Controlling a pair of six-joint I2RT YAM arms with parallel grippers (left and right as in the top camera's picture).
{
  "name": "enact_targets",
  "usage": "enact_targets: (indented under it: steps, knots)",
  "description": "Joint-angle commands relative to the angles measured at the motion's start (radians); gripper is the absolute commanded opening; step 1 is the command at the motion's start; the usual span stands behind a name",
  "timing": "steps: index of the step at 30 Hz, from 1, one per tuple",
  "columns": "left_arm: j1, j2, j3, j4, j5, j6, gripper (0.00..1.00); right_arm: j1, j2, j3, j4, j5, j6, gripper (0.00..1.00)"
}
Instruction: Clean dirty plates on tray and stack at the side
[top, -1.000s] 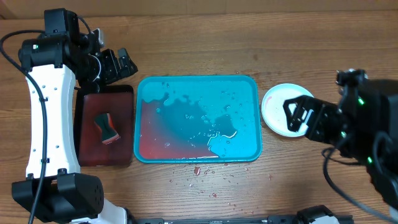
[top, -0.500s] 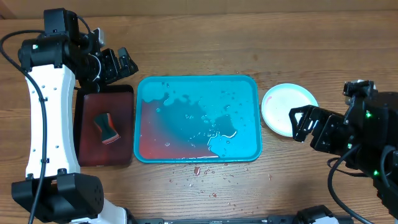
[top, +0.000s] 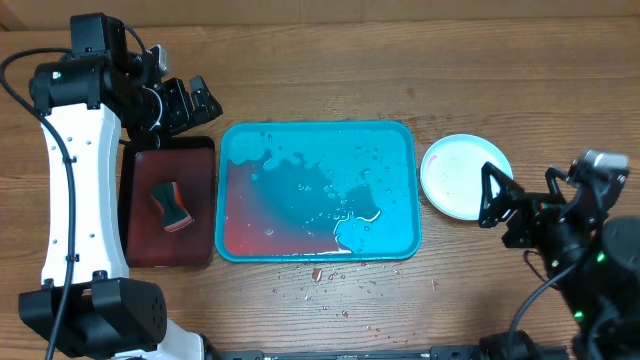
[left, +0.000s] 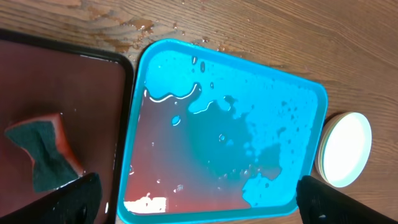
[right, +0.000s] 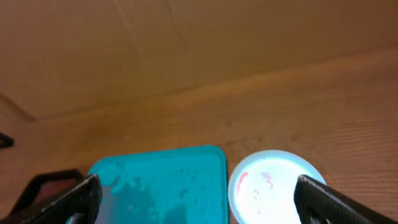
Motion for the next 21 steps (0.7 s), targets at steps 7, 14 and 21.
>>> enact_targets:
  steps: [7, 14, 21]
  knots:
    - [-0.002, 0.0, 0.017, 0.003, 0.014, -0.021, 1.0, -0.054, -0.295, -0.522, 0.449, -0.112, -0.05, 1.0]
    - [-0.002, 0.0, 0.017, 0.003, 0.014, -0.021, 1.0, -0.064, -0.506, -0.822, 0.643, -0.137, -0.05, 1.0]
    - [-0.002, 0.0, 0.017, 0.003, 0.014, -0.021, 1.0, -0.064, -0.645, -1.035, 0.834, -0.135, -0.05, 1.0]
